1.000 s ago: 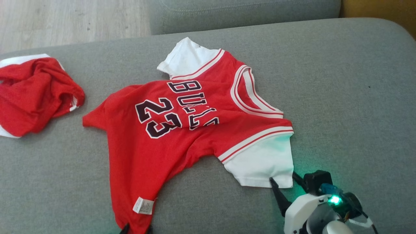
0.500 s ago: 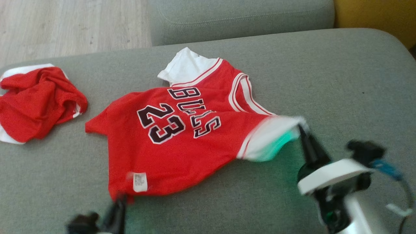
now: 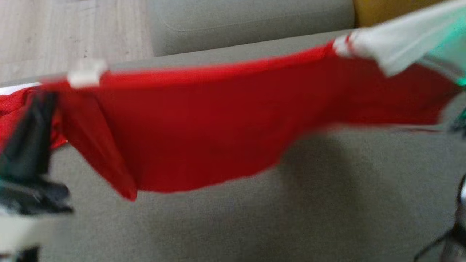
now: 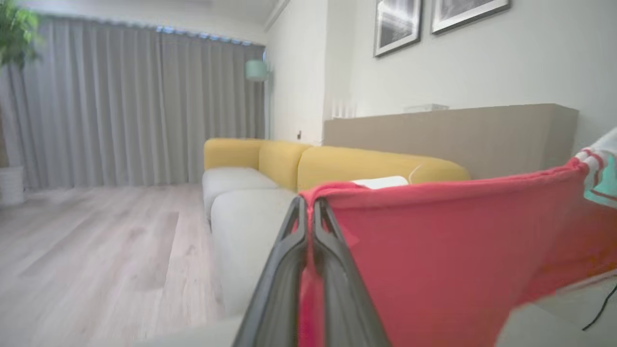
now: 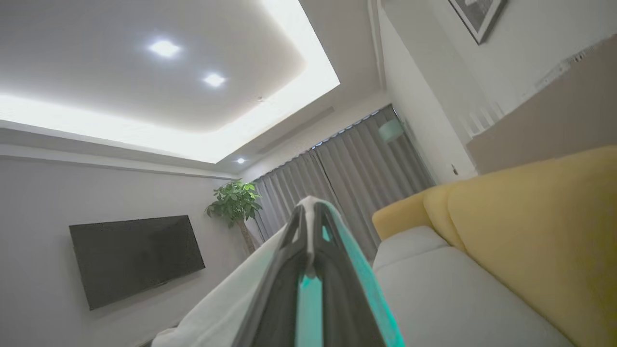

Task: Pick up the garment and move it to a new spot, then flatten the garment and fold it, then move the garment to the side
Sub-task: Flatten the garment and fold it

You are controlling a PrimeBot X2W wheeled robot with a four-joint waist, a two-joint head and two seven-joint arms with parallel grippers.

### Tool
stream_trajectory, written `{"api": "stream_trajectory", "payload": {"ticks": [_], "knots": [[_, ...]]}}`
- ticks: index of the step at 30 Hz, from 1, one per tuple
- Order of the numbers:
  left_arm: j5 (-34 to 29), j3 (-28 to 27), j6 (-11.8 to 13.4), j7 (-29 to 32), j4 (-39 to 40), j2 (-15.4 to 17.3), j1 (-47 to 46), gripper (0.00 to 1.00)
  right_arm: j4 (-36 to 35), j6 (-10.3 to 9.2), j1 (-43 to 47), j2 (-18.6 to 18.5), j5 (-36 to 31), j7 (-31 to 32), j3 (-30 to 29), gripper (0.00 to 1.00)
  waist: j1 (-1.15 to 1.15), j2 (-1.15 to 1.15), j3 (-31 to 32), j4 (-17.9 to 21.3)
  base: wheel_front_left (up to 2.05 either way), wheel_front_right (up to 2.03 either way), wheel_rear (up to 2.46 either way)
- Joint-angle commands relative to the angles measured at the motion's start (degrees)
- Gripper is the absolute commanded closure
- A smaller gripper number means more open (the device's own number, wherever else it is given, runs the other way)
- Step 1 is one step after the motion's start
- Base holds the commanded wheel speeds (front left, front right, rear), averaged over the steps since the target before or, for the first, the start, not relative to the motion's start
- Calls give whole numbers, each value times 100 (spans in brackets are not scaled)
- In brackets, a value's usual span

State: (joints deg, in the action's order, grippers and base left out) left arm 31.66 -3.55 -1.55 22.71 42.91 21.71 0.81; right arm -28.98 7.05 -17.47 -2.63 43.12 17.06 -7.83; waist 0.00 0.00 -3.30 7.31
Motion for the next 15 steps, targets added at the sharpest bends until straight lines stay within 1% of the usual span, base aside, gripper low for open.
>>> {"api": "stream_trajectory", "payload": {"ticks": [1, 3, 4, 6, 8, 10, 12, 15], "knots": [[69, -300, 11, 100, 187, 189, -462, 100, -172, 44, -404, -25, 2, 115, 81, 100, 0, 0, -62, 47, 0, 0, 0], [317, -250, -8, 472, 99, 386, -1004, 100, -15, 44, -994, -26, -268, 504, -11, 100, 0, 0, -174, 104, 0, 0, 0], [388, -202, -26, 647, -20, 493, -1266, 100, 174, 44, -1280, -26, -280, 665, -24, 100, 0, 0, -250, 130, 0, 0, 0], [583, -19, -61, 971, -384, 616, -1797, 100, 649, 44, -1850, -25, -483, 916, -65, 100, 0, 0, -452, 163, 0, 0, 0], [650, 197, -128, 1224, -909, 734, -2363, 100, 1218, 44, -2393, -25, -643, 1047, -38, 100, 0, 0, -673, 162, 0, 0, 0], [570, 427, -206, 1348, -1570, 810, -2945, 100, 1818, 44, -2904, -25, -877, 1042, 23, 100, 0, 0, -880, 152, 0, 0, 0], [410, 652, -273, 1330, -2292, 810, -3534, 100, 2433, 44, -3395, -25, -987, 913, 112, 100, 0, 0, -1075, 149, 0, 0, 0], [-19, 909, -313, 1027, -3314, 731, -4457, 100, 3331, 44, -4179, -25, -1198, 488, 173, 100, 0, 0, -1360, 133, 0, 0, 0]]}}
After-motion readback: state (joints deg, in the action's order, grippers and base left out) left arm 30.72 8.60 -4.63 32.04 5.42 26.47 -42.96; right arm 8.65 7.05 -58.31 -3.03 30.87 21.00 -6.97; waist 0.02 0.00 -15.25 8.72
